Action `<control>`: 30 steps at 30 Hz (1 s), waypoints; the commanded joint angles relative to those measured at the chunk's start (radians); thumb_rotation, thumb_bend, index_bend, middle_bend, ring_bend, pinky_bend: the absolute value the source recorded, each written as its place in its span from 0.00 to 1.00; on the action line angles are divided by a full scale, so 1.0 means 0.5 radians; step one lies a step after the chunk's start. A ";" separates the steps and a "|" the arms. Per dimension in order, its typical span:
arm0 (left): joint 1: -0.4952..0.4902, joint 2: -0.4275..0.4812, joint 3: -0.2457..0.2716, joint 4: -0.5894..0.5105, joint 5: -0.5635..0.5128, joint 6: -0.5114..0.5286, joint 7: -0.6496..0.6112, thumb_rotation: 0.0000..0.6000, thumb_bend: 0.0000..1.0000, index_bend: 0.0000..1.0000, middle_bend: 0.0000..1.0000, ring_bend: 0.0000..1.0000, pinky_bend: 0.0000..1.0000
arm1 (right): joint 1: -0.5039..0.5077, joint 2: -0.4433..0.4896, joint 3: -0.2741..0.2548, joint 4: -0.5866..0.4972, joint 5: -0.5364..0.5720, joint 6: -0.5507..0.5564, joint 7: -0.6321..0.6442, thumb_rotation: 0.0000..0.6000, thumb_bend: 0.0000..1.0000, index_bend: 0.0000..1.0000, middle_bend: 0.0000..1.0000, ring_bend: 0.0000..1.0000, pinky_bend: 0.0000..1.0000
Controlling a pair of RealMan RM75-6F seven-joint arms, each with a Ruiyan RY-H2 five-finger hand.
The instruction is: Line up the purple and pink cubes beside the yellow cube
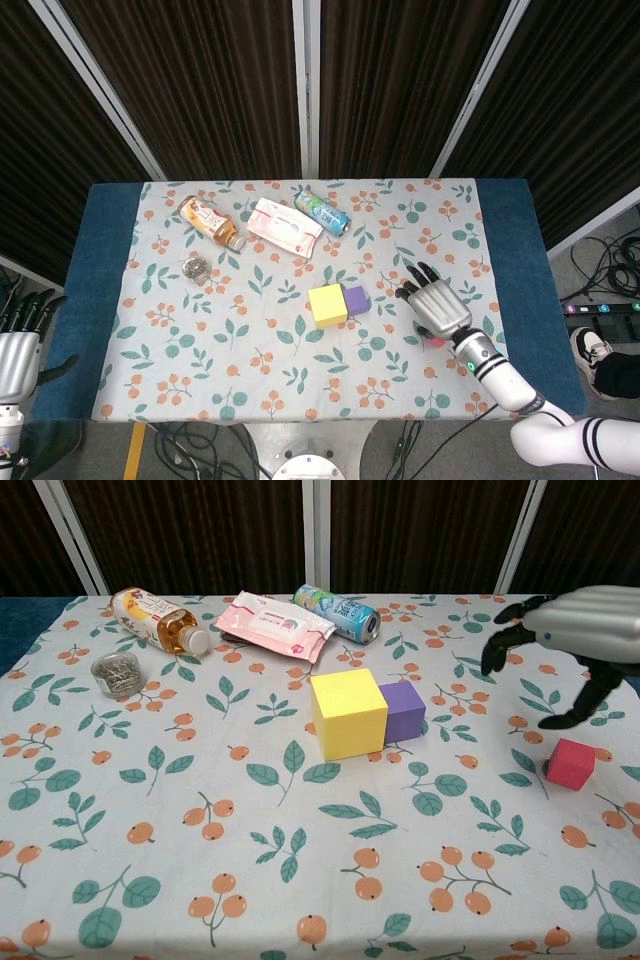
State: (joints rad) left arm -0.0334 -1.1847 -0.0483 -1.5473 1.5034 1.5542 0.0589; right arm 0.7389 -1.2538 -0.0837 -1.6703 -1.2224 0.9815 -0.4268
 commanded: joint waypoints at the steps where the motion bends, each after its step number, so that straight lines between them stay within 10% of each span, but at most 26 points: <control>1: 0.001 0.012 0.000 -0.025 0.003 0.007 0.018 1.00 0.00 0.22 0.22 0.12 0.18 | -0.106 0.072 -0.145 0.137 -0.237 -0.044 0.118 1.00 0.10 0.30 0.26 0.02 0.00; 21: 0.029 0.040 0.011 -0.092 -0.004 0.033 0.057 1.00 0.00 0.22 0.22 0.12 0.18 | -0.233 -0.162 -0.123 0.613 -0.570 -0.010 0.283 1.00 0.14 0.31 0.25 0.01 0.00; 30: 0.029 0.032 0.011 -0.080 -0.008 0.028 0.047 1.00 0.00 0.22 0.22 0.12 0.18 | -0.252 -0.191 -0.083 0.649 -0.562 -0.057 0.303 1.00 0.19 0.48 0.26 0.01 0.00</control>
State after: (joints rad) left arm -0.0189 -1.1687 -0.0429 -1.5871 1.4992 1.5680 0.0822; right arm 0.6133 -1.3486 -0.1256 -1.3462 -1.5039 0.9534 -0.2747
